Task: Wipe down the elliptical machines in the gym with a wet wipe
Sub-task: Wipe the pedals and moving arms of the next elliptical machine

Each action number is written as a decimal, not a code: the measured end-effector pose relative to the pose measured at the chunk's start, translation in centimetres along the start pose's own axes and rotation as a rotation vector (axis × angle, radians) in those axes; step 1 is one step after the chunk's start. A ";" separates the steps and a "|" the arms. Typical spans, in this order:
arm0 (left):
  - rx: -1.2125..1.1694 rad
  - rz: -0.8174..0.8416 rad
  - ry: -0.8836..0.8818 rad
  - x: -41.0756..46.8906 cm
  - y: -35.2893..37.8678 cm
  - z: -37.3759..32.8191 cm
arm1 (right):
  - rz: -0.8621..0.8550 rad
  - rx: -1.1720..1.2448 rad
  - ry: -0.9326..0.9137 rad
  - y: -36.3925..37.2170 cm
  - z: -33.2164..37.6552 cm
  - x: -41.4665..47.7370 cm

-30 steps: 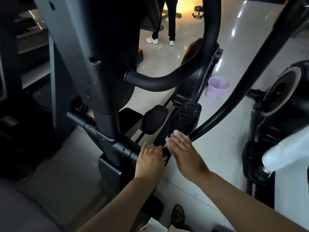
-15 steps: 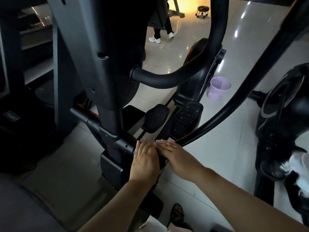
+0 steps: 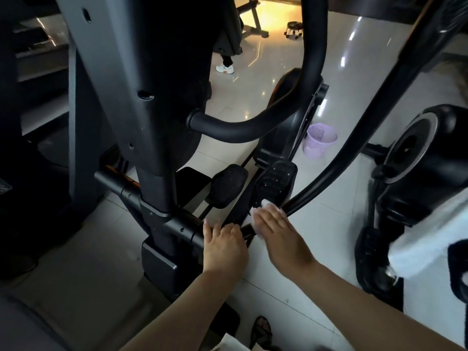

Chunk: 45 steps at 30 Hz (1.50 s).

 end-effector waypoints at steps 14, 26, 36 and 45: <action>-0.159 0.062 0.096 3.6 1.6 -5.4 | -0.007 -0.249 -0.109 -3.2 -6.8 0.6; -0.291 0.056 0.097 5.9 2.5 -9.4 | -0.106 -0.592 -0.136 -8.4 -12.8 2.0; -0.566 0.066 0.013 8.3 0.6 -13.3 | -0.203 -0.771 -0.216 -13.9 -14.3 4.3; -0.892 -0.017 0.067 10.3 -3.5 -17.6 | -0.218 -0.877 -0.268 -17.1 -14.8 5.8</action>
Point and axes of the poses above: each hand's wrist, its own x-axis towards the middle knuckle, its own y-axis out of the palm, z = x × y, the point moved 5 cm from there along x, towards the middle knuckle, and after that the axes turned 13 degrees about -z, right-handed, at the moved point
